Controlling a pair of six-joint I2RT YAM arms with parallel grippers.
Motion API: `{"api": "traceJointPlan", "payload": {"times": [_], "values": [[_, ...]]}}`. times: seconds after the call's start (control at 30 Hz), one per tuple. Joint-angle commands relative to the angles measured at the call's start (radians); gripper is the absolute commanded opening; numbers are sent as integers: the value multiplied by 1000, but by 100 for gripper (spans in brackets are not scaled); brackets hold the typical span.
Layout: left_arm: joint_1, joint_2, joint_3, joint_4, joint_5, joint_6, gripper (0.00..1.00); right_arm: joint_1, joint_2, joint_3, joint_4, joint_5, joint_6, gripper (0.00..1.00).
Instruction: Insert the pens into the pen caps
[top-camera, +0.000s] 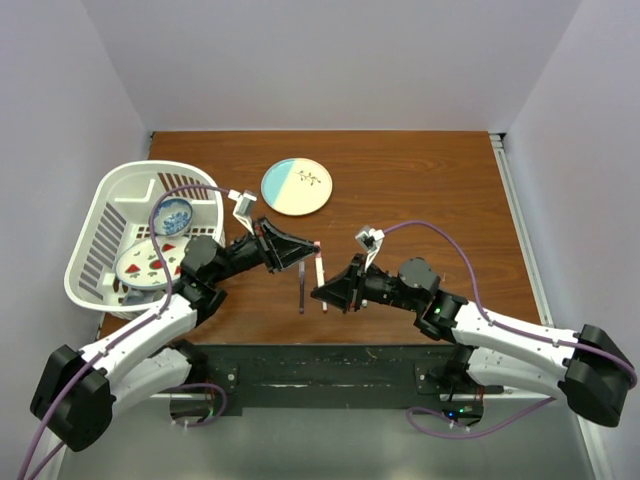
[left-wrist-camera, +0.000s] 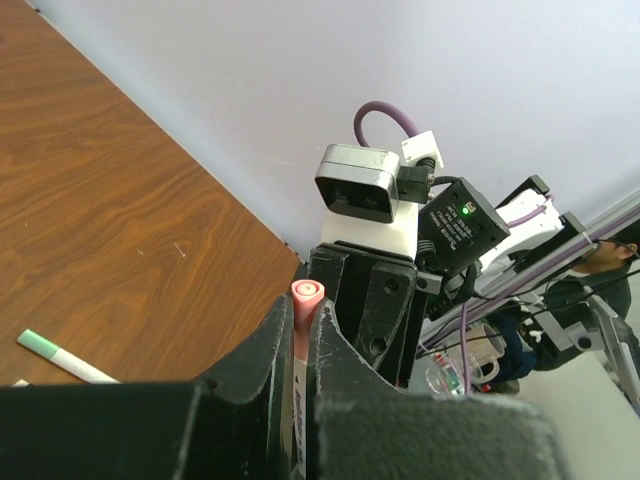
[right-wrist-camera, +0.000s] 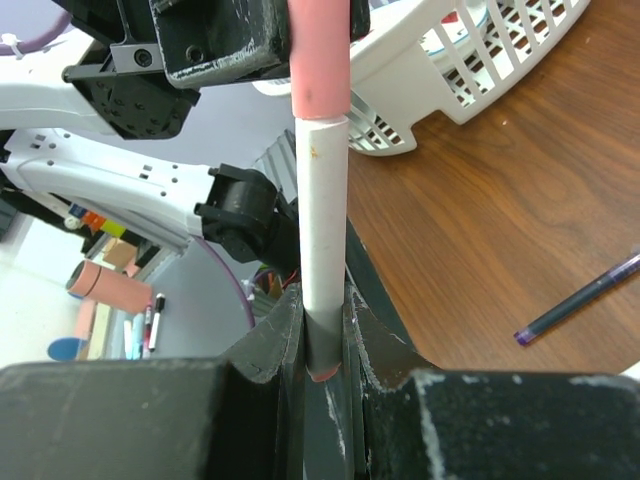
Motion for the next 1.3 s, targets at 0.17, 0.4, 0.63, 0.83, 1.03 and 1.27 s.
{"api": "traceJointPlan", "payload": {"times": [0.17, 0.4, 0.63, 0.83, 1.03, 1.27], "values": [[-33, -61, -33, 45, 30, -28, 48, -3, -20, 88, 38, 34, -98, 0], [-32, -112, 23, -28, 32, 26, 67, -1, -40, 64, 38, -105, -87, 0], [-32, -132, 87, -94, 50, 75, 68, -3, -57, 33, 105, -211, -36, 0], [-32, -133, 118, -103, 67, 78, 65, -1, -49, 27, 111, -243, -7, 0], [-32, -119, 113, -71, 93, 58, 63, 0, -54, 13, 128, -245, 5, 0], [-32, -84, 110, -50, 116, 49, 60, 2, -36, 18, 134, -254, 11, 0]]}}
